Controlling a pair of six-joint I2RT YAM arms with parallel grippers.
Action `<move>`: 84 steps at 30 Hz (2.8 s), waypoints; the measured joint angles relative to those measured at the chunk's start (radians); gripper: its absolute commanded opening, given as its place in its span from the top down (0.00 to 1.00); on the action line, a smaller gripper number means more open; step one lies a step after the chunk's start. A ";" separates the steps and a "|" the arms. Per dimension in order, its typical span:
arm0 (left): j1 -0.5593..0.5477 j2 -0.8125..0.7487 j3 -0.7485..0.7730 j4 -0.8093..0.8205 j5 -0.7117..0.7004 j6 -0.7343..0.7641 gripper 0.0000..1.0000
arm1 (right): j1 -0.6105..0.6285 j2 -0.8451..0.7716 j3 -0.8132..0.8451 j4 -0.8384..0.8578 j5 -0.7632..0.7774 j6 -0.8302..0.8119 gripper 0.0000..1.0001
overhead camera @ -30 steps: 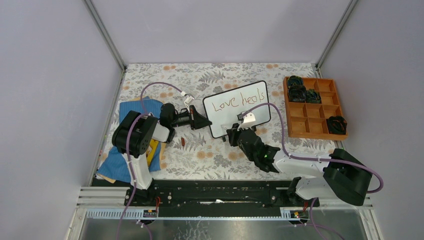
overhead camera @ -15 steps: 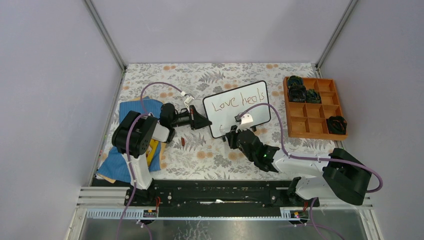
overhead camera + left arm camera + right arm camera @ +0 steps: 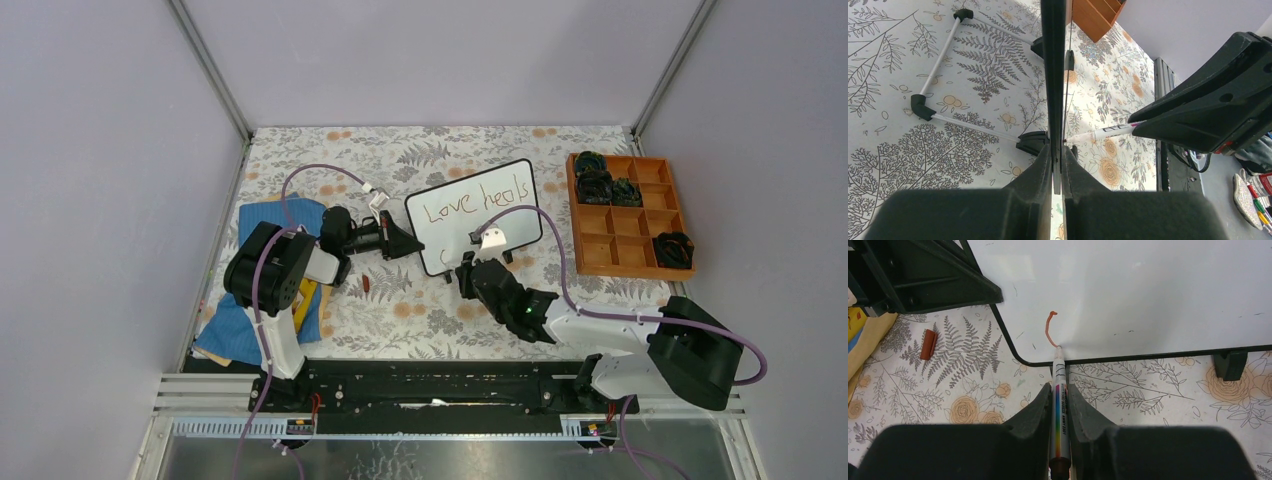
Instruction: Write a sentence on the whiteboard
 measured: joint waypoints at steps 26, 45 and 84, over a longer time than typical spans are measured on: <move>-0.002 -0.003 0.000 -0.011 -0.002 0.010 1.00 | 0.000 0.019 0.084 -0.044 0.077 -0.036 1.00; -0.002 -0.005 0.004 -0.021 -0.002 0.015 1.00 | 0.000 0.021 0.091 -0.040 0.085 -0.047 1.00; -0.004 -0.011 0.004 -0.033 -0.002 0.019 1.00 | 0.000 0.001 0.075 -0.046 0.093 -0.056 1.00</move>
